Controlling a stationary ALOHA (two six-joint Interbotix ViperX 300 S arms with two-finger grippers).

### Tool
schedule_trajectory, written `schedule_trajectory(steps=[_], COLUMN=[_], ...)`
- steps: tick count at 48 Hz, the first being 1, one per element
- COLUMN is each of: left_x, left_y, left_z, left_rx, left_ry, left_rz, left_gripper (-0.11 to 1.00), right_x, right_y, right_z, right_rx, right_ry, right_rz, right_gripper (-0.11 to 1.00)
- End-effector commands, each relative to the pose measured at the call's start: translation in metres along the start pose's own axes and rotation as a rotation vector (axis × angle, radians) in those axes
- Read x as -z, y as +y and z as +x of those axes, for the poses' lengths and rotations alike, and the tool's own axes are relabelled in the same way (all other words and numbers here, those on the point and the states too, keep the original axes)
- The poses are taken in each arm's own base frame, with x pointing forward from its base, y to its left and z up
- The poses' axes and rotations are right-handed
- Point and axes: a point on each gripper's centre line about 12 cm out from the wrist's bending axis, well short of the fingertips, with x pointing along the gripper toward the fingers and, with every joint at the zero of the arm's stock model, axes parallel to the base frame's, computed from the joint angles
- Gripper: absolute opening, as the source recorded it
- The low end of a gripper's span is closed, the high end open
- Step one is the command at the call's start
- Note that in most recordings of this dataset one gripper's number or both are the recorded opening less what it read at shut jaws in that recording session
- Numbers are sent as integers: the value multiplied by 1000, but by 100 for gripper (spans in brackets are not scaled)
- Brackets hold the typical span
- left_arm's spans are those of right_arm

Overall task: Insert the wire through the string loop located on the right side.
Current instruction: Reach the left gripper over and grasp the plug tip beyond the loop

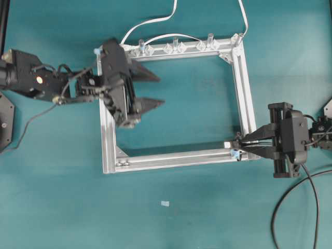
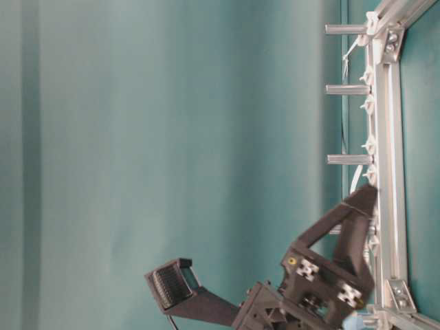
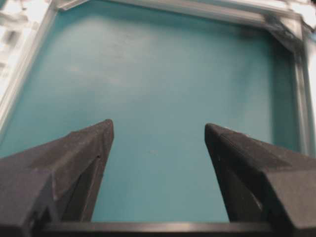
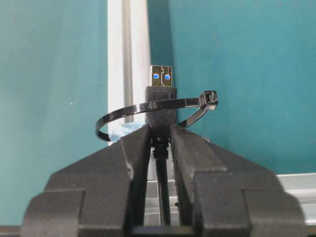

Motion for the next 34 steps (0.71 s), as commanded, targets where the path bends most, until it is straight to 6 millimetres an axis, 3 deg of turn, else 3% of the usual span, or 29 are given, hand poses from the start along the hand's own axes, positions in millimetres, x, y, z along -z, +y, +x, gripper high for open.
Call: schedule_trajectory(steps=[1,16,34], left_x=[-8,4,6], left_y=[-16,-60,-62], left_z=[0,-3,-4], left_rx=[36,131,133], left_ry=[9,106,119], left_rz=[14,66,20], left_gripper=[76,76,76], right_x=[-8,-10,-10], right_y=[2,3,3], right_z=[2,2,2], right_rx=[-1,-5,-7], right_ry=[-28,-30,-25], right_rz=[5,8,10], right_gripper=[17,17,17])
